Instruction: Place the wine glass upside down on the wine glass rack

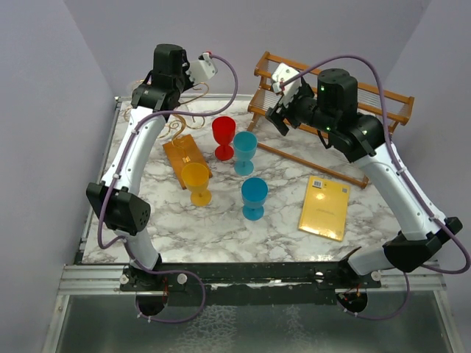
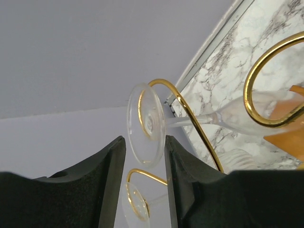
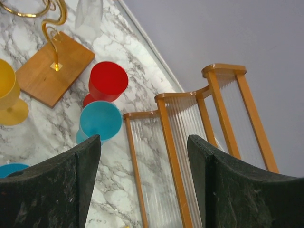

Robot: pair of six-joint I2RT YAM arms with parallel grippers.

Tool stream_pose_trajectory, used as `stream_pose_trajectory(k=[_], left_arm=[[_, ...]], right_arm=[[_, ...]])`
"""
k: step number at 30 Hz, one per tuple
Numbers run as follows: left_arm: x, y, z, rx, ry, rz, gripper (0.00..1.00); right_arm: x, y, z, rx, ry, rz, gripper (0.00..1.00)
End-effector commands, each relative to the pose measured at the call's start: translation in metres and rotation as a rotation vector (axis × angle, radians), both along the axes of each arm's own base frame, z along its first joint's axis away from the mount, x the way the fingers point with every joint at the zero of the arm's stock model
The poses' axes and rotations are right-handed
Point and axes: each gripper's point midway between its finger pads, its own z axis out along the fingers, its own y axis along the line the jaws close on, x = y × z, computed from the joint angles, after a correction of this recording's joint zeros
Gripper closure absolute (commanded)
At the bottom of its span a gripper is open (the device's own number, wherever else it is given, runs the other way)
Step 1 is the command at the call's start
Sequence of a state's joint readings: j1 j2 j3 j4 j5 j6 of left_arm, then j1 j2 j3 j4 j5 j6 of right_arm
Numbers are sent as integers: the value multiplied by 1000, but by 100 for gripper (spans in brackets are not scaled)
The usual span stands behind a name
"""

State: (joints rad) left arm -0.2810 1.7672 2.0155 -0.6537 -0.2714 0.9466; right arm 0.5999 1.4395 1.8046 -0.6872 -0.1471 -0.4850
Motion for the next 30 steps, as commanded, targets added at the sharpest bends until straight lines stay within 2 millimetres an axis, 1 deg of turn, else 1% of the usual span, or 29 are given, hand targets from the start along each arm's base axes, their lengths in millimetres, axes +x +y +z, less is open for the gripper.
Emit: stream_pose_trajectory(k=[1, 3, 6, 7, 10, 15, 18, 22, 23, 25, 28, 30], left_arm=[[-15, -5, 15, -69, -20, -38, 57], [-18, -7, 16, -81, -14, -46, 55], [-20, -10, 11, -89, 5, -60, 53], [-28, -9, 22, -99, -17, -66, 52], [-36, -11, 31, -127, -47, -85, 47], [-51, -24, 49, -209, -84, -155, 35], [-61, -31, 59, -273, -99, -192, 29], [-75, -41, 74, -385, -122, -219, 18], [-79, -43, 76, -421, -124, -220, 8], [-86, -48, 77, -488, -107, -228, 1], [-97, -56, 69, -564, -58, -236, 1], [-102, -57, 68, -607, -47, -223, 1]], right_arm=[[1, 1, -10, 1, -5, 15, 27], [0, 3, -18, -5, 10, 27, 27], [-5, 6, -34, -23, 38, 63, 26], [-9, 8, -40, -33, 50, 87, 26], [-24, 14, -60, -71, 86, 177, 26], [-53, 19, -90, -127, 154, 329, 26], [-64, 18, -98, -143, 171, 375, 26], [-71, 17, -106, -161, 184, 408, 26], [-73, 17, -107, -165, 187, 414, 26], [-75, 17, -112, -175, 198, 426, 25], [-77, 16, -119, -198, 212, 431, 25], [-78, 17, -126, -218, 227, 428, 24]])
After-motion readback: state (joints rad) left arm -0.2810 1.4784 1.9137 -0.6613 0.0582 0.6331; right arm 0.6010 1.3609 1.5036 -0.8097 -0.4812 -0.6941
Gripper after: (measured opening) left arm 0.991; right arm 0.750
